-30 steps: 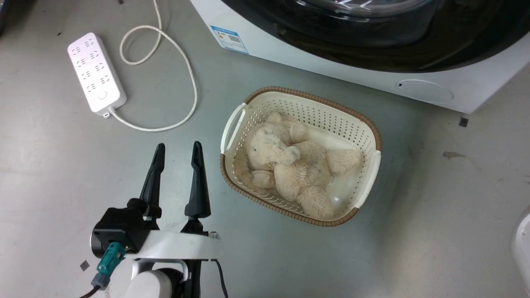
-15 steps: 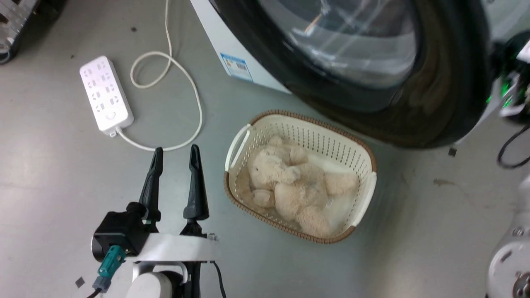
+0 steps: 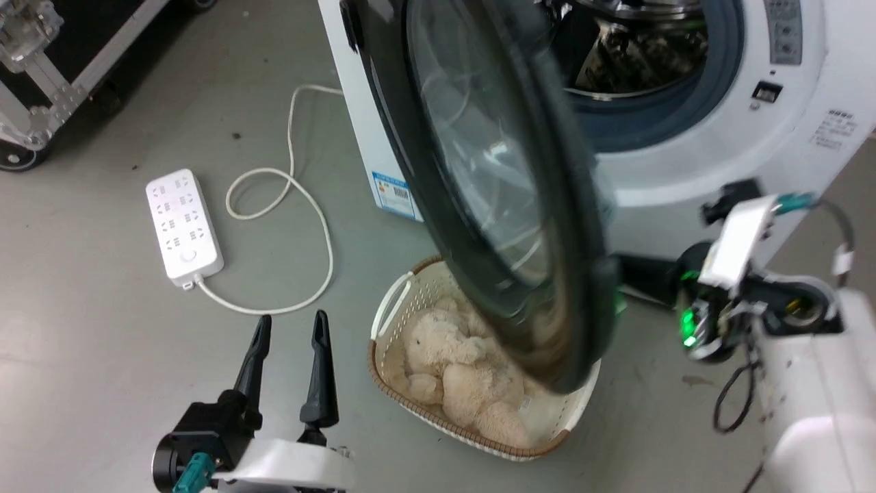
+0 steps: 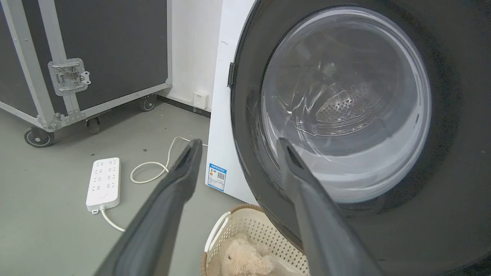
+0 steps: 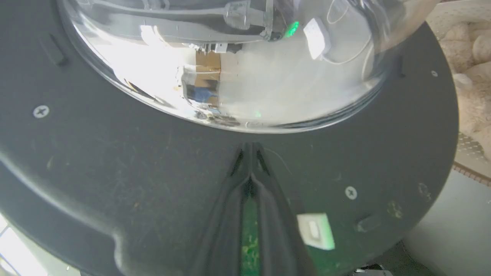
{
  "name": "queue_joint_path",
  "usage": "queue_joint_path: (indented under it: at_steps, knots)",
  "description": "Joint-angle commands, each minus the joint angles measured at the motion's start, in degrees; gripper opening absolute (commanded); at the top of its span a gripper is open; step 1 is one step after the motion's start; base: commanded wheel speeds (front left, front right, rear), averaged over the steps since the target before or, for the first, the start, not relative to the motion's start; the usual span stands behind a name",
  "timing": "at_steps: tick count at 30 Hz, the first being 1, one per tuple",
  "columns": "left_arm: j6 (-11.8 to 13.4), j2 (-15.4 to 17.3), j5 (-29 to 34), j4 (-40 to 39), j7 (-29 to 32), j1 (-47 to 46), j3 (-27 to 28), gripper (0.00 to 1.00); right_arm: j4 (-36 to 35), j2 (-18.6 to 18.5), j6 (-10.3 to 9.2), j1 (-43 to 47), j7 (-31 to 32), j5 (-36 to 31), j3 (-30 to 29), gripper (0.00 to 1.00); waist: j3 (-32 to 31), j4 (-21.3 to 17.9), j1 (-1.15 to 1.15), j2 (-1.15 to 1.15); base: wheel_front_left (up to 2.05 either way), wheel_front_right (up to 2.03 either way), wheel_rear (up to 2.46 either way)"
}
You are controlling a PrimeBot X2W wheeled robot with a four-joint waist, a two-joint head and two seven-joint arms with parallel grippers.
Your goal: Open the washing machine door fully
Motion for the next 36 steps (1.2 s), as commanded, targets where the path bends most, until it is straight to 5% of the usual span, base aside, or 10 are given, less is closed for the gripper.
queue_joint_path:
  at_steps: [1,9,15,16,17,24,29,36]
  knots:
    - [-0.41,0.05,0.32,0.23,-0.3,0.8,0.04,1.0,-0.32,0.19,0.37,1.44,-0.37,1.33,1.15,0.0,-0.75,0.07,0.01,0.0,0.0,0.0,0.0]
    - [-1.87,0.05,-0.23,1.14,-0.3,2.83,-0.16,1.0,-5.27,0.19,0.37,8.82,-5.09,11.42,18.15,0.0,-1.87,0.4,0.01,0.0,0.0,0.0,0.0]
    - [-2.56,0.05,-0.81,1.56,-0.3,3.49,-0.57,1.0,-7.72,0.19,0.37,10.74,-10.42,13.32,24.02,0.0,-1.95,0.24,0.01,0.0,0.0,0.0,0.0]
    - [-2.64,0.05,-0.94,1.56,-0.3,3.54,-0.47,1.0,-8.01,0.19,0.37,10.74,-11.84,12.91,24.06,0.17,-1.98,0.04,0.01,0.0,0.0,0.0,0.0]
    - [-2.76,0.05,-1.15,1.53,-0.3,3.55,-0.38,1.0,-8.16,0.19,0.37,10.79,-12.81,12.76,23.95,1.0,-2.06,-0.23,0.01,0.0,0.0,0.0,0.0]
    - [-4.26,0.05,-1.97,1.7,-0.3,3.0,1.41,1.0,-15.19,-2.78,0.37,12.18,-23.0,6.07,19.11,1.0,-3.36,-3.4,0.01,0.0,0.0,0.0,0.0]
    - [-4.97,0.05,-2.54,2.23,-0.3,2.71,4.06,1.0,-26.63,-9.54,0.37,16.43,-41.43,-8.62,17.38,1.0,-5.01,-6.33,0.01,0.0,0.0,0.0,0.0]
    - [-6.74,0.05,-2.08,2.88,-0.3,2.49,7.81,1.0,-33.84,-18.96,0.37,25.33,-63.56,-27.55,18.17,1.0,-6.42,-10.31,0.01,0.0,0.0,0.0,0.0]
